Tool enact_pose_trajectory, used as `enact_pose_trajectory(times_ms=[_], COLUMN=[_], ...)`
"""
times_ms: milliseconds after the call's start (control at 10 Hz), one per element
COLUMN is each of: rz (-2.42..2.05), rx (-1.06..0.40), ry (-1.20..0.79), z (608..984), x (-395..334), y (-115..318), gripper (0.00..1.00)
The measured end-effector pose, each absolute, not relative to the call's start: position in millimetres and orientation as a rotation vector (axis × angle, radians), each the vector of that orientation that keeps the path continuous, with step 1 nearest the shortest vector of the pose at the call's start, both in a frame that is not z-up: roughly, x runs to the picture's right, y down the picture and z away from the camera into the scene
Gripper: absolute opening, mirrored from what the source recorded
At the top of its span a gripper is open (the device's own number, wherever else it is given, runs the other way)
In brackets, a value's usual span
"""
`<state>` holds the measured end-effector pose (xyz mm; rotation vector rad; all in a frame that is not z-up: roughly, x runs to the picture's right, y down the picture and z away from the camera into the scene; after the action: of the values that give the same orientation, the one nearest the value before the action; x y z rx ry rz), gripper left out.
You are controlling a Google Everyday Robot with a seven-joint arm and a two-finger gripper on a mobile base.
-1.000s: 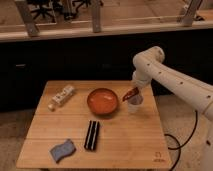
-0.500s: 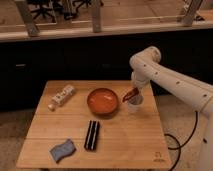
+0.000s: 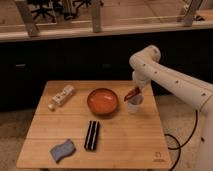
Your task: Place the pepper in the ceramic cup
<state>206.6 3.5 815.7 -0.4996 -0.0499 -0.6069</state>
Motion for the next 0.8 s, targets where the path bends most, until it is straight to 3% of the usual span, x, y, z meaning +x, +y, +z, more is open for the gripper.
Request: enact_pose_trajectory(times_ms=[800], rz=[-0.547], rx=[-0.470], ry=[-0.003], z=[810], x=[240], y=[-6], gripper=[0.01])
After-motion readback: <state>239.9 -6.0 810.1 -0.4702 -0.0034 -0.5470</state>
